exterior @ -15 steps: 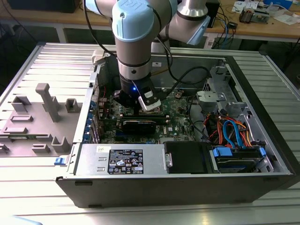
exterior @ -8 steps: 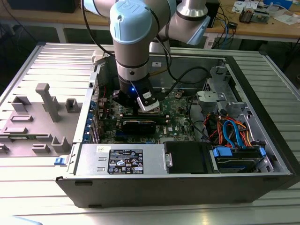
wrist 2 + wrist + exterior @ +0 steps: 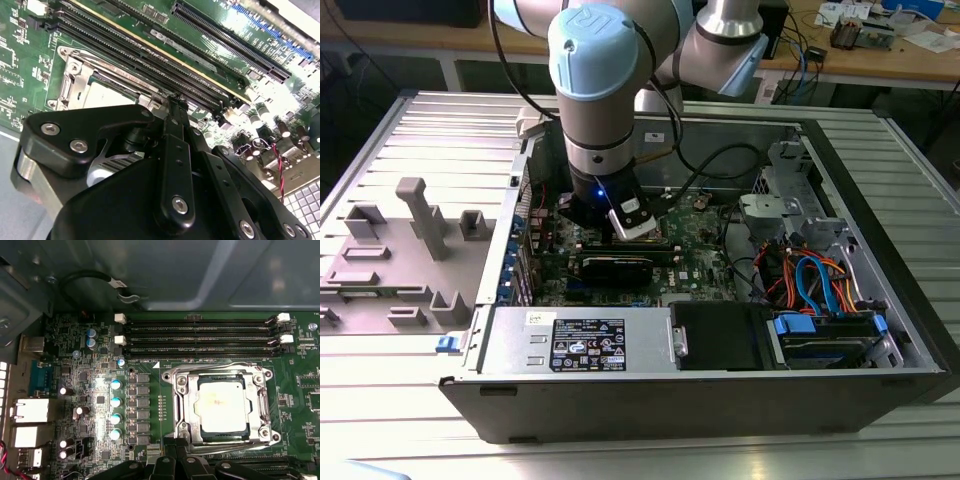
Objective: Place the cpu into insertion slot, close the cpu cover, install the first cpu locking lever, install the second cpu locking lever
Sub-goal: 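Install the second cpu locking lever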
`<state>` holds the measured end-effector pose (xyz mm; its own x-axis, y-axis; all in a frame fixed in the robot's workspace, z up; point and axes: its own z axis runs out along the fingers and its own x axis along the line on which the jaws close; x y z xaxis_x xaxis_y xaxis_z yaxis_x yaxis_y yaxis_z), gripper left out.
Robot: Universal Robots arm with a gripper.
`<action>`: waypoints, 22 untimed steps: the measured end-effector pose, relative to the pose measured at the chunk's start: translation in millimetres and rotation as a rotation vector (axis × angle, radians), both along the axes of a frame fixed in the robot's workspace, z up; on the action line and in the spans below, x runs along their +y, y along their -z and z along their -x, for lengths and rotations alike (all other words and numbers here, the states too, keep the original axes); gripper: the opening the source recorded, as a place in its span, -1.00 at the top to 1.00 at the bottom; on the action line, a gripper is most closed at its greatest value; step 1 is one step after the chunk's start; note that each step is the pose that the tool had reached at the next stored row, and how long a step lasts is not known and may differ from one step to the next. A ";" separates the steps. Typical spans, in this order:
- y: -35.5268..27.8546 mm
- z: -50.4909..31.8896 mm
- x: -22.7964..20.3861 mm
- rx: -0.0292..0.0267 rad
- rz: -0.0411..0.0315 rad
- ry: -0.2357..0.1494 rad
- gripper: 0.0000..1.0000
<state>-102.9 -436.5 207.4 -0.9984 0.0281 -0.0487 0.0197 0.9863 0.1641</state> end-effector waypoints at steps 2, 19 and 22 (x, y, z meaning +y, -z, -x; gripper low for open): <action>0.6 0.3 0.0 -0.0018 -0.0068 0.000 0.79; 7.4 11.5 0.0 -0.0127 -0.0195 0.000 0.79; 7.0 11.5 -0.1 -0.0125 -0.0190 0.000 0.79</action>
